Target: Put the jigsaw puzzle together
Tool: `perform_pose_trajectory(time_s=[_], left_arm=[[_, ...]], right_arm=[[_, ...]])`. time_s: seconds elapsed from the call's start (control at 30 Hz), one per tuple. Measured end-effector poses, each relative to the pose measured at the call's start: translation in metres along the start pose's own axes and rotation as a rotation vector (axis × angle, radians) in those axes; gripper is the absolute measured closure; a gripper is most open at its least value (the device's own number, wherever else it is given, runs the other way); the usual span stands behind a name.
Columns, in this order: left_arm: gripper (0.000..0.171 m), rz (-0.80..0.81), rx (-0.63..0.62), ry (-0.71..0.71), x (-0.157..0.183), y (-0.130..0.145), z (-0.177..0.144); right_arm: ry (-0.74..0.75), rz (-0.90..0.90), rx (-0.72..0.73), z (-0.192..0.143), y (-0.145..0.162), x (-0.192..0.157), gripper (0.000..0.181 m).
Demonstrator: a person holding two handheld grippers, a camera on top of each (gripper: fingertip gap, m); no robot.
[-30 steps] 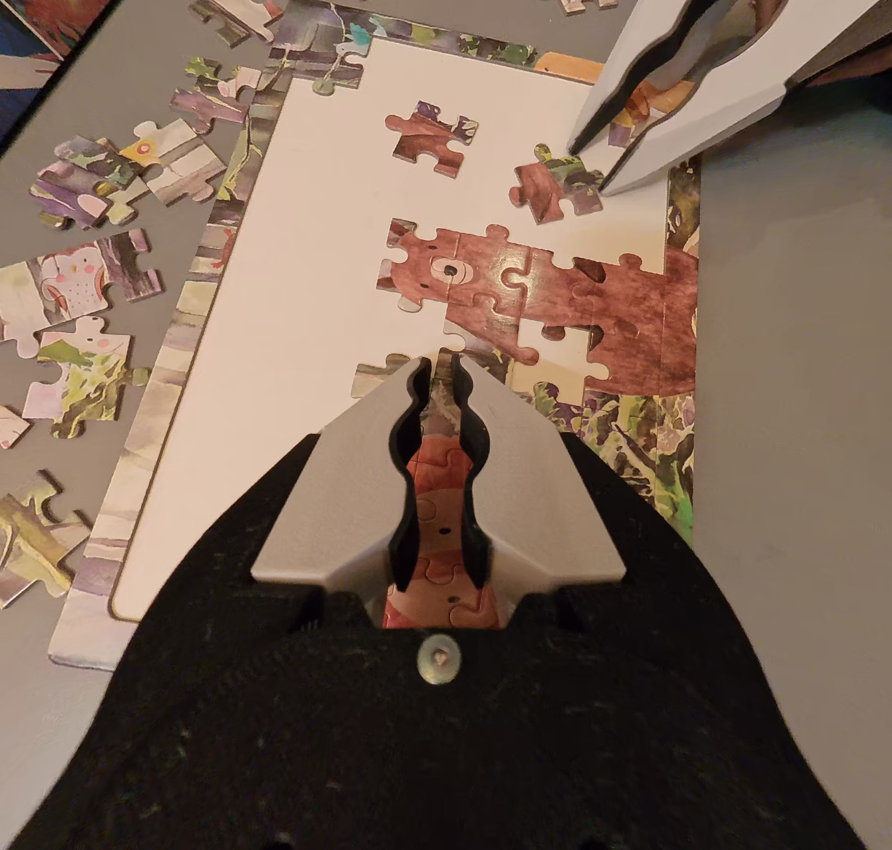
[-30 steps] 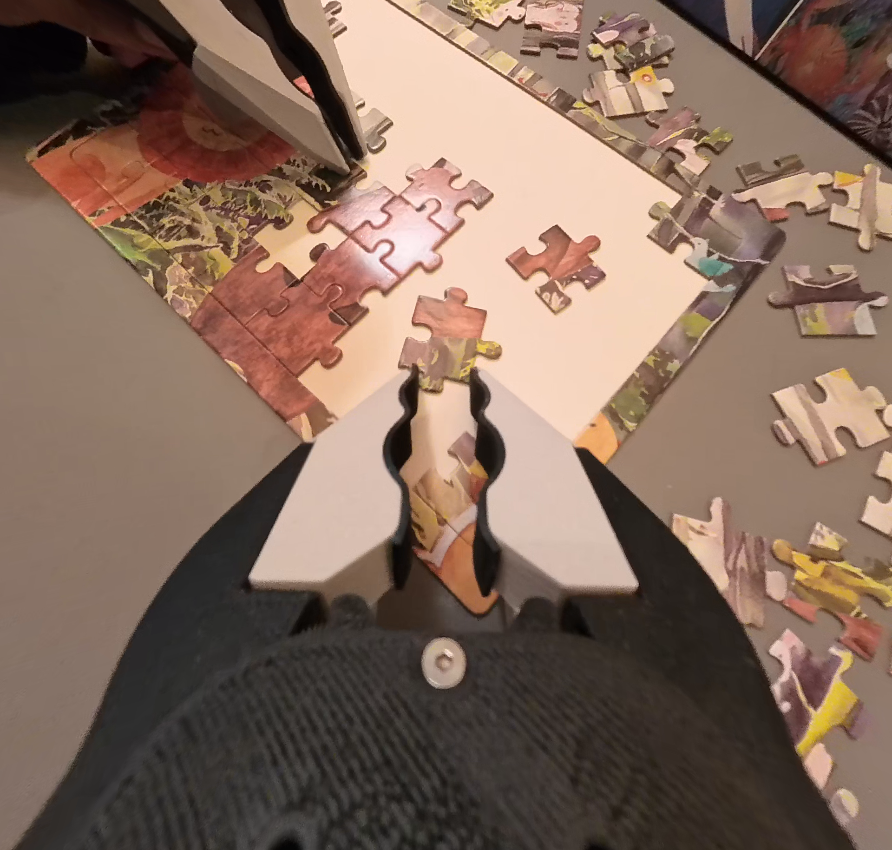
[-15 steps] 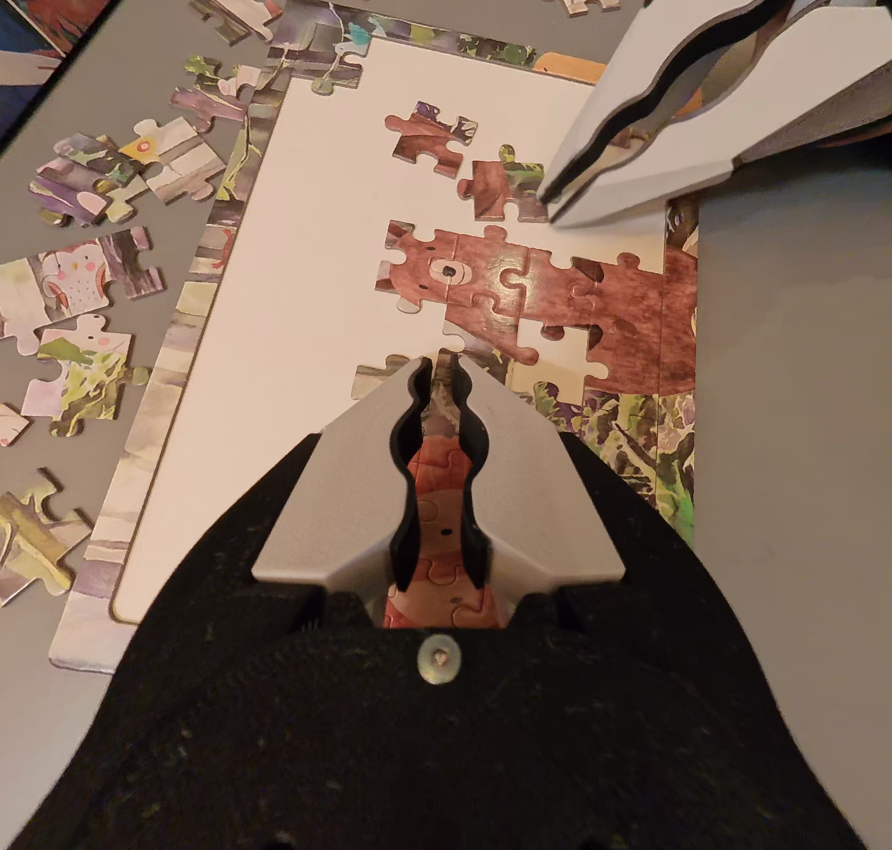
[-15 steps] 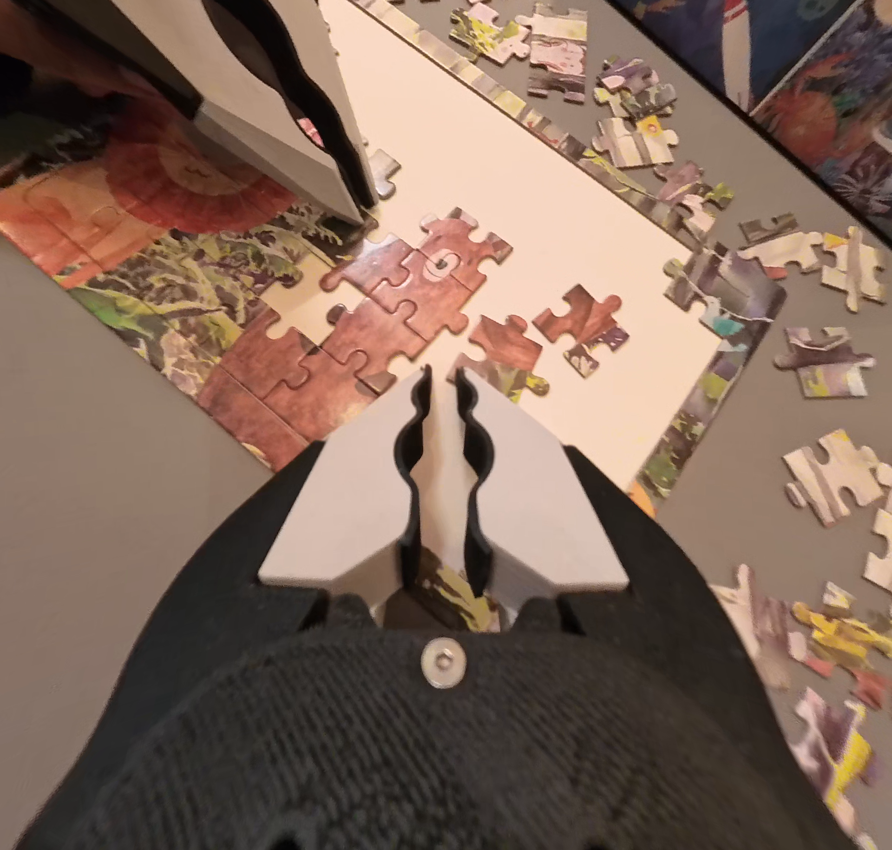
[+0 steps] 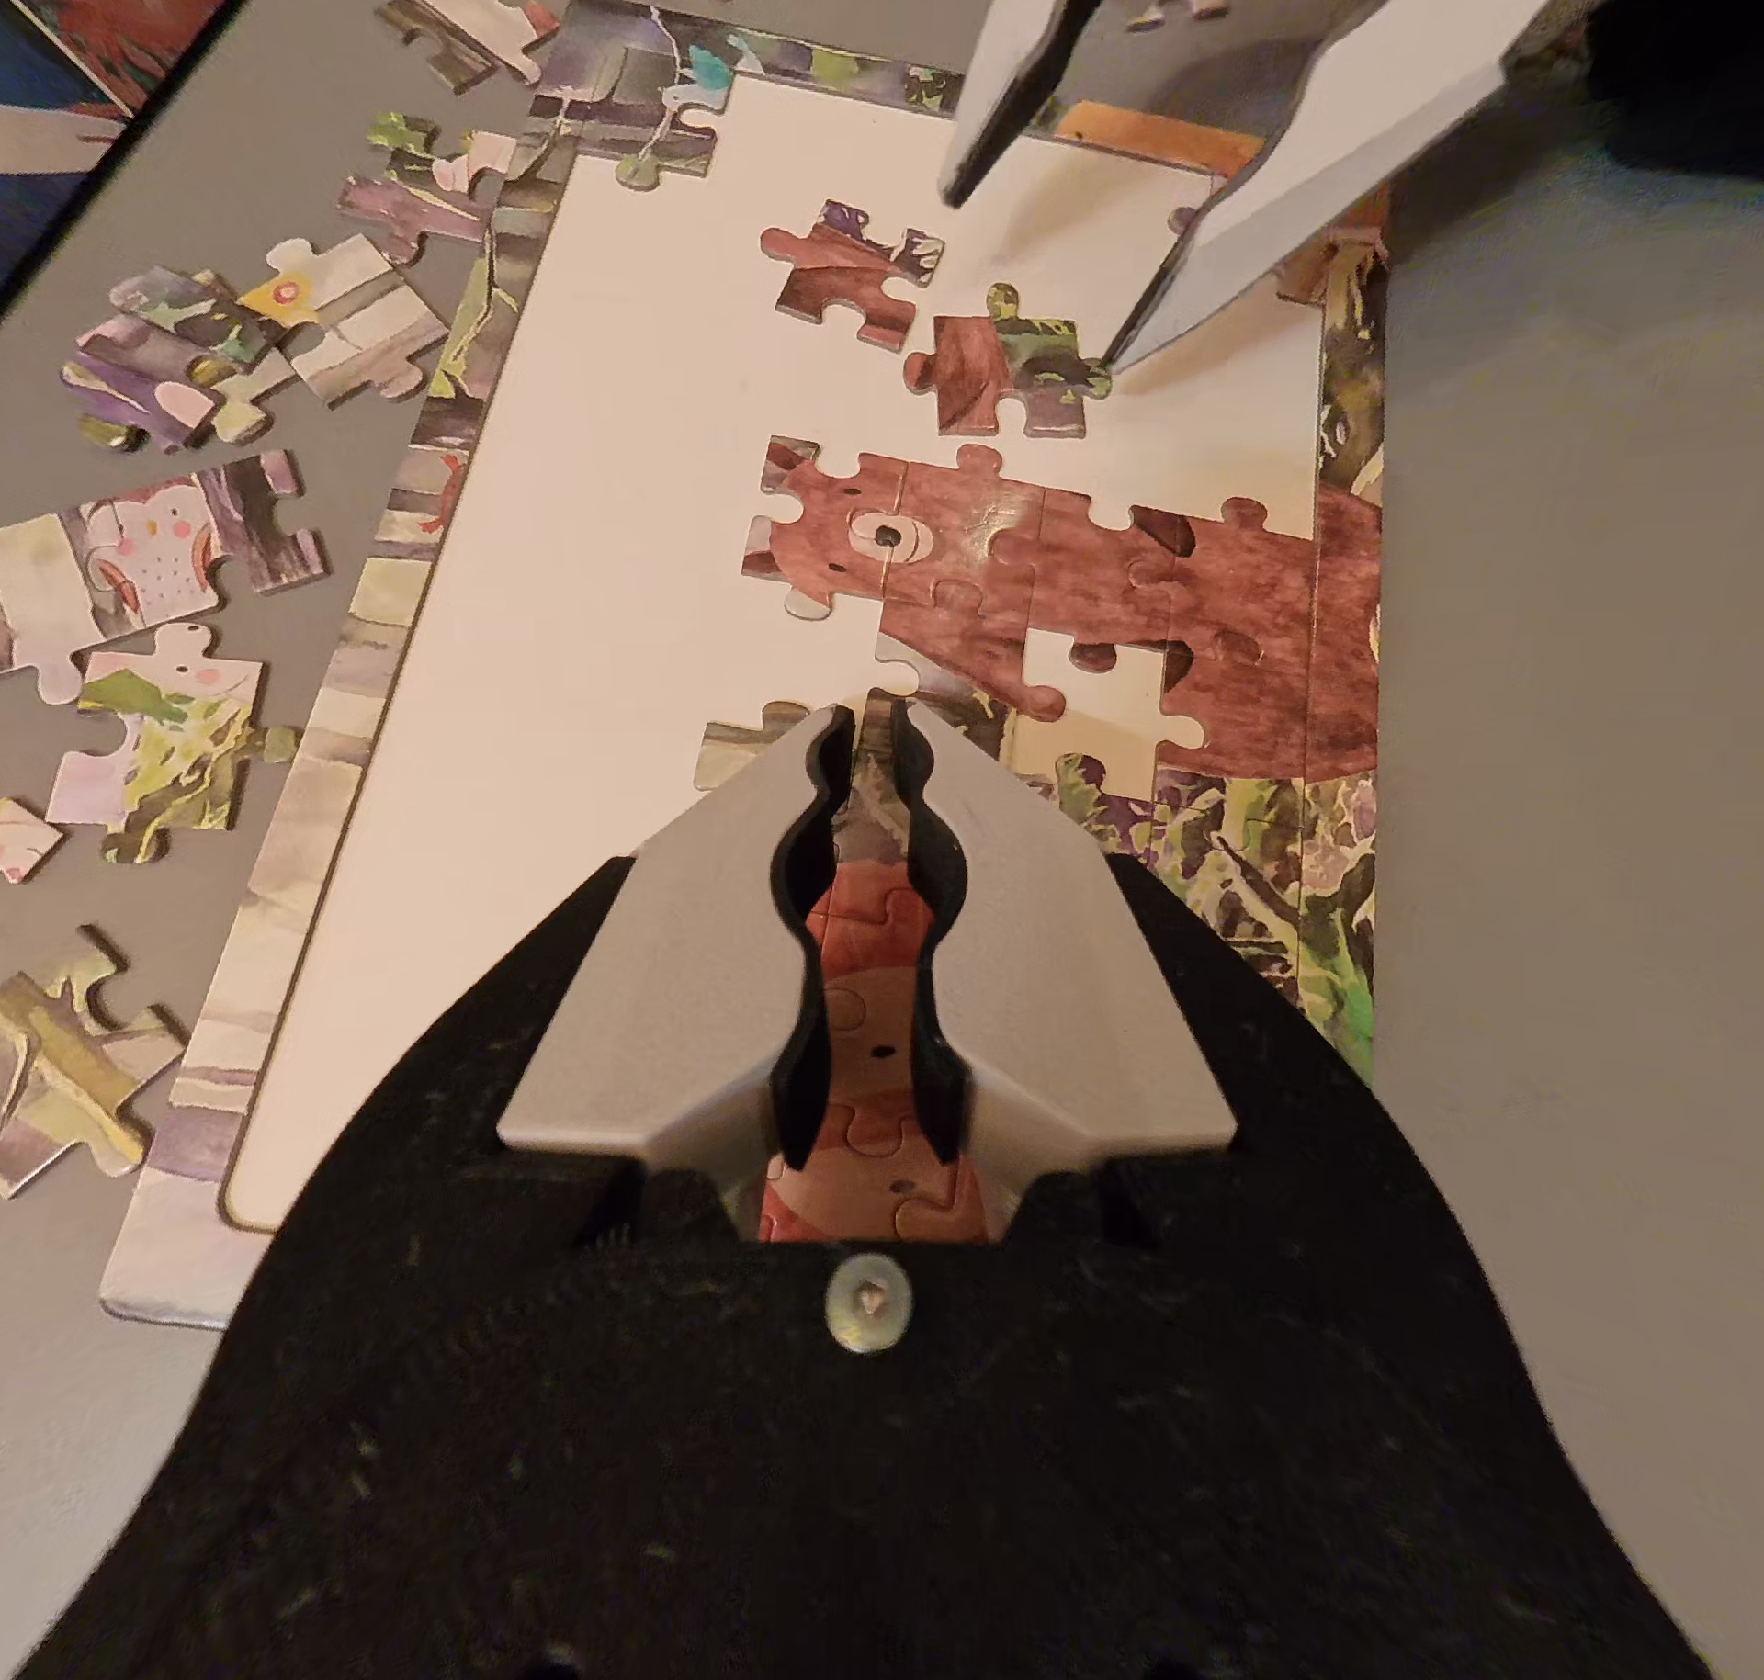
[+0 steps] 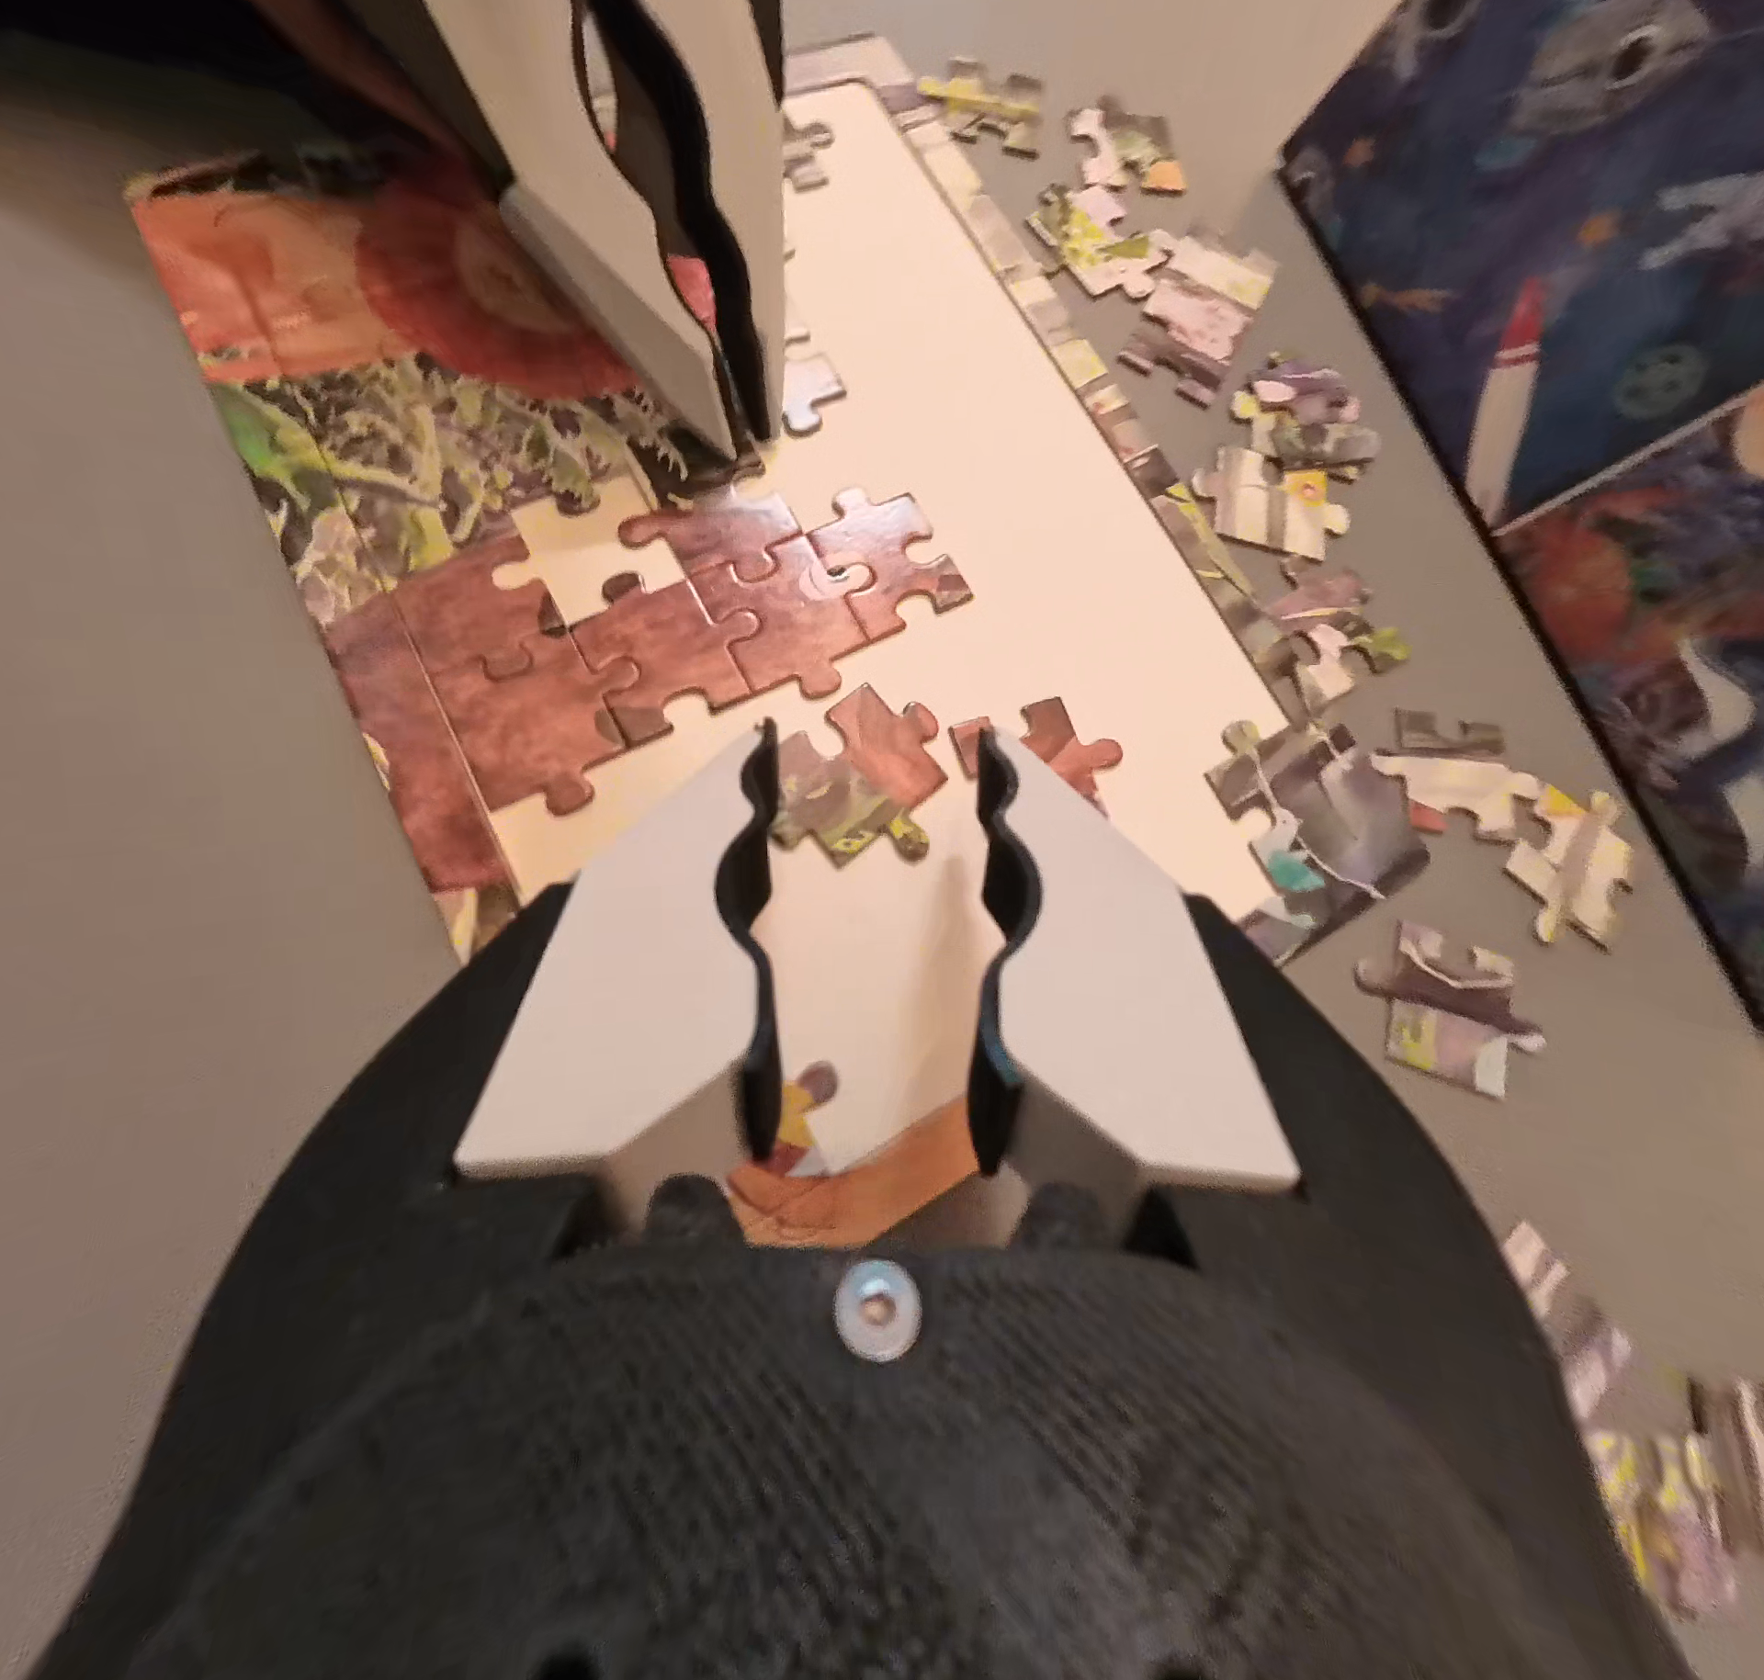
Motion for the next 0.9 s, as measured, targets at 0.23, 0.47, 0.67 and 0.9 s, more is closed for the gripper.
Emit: perform_pose_trajectory(time_s=[0.23, 0.47, 0.67, 0.9], left_arm=[[0.163, -0.011, 0.001, 0.012, 0.0, 0.0, 0.0], [0.163, -0.01, 0.0, 0.017, 0.0, 0.0, 0.0], [0.162, -0.007, 0.0, 0.015, 0.0, 0.0, 0.0], [0.163, 0.001, -0.001, 0.009, 0.001, 0.0, 0.0]], right_arm=[[-0.132, 0.09, -0.015, 0.011, 0.016, -0.001, 0.138], [-0.105, 0.11, -0.02, 0.01, 0.018, -0.004, 0.139], [-0.099, 0.118, -0.035, 0.007, 0.019, -0.009, 0.15], [-0.083, 0.135, -0.051, 0.006, 0.019, -0.011, 0.152]])
Point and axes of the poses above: each gripper's, where its closed fingertips meet, z out along the fingers, y out of its underside, x = y × z across the jaws, the point moved 4 cm from there along -z, back along the fingers, and after that the axes turned 1 degree about -x, right-handed, at the moved point
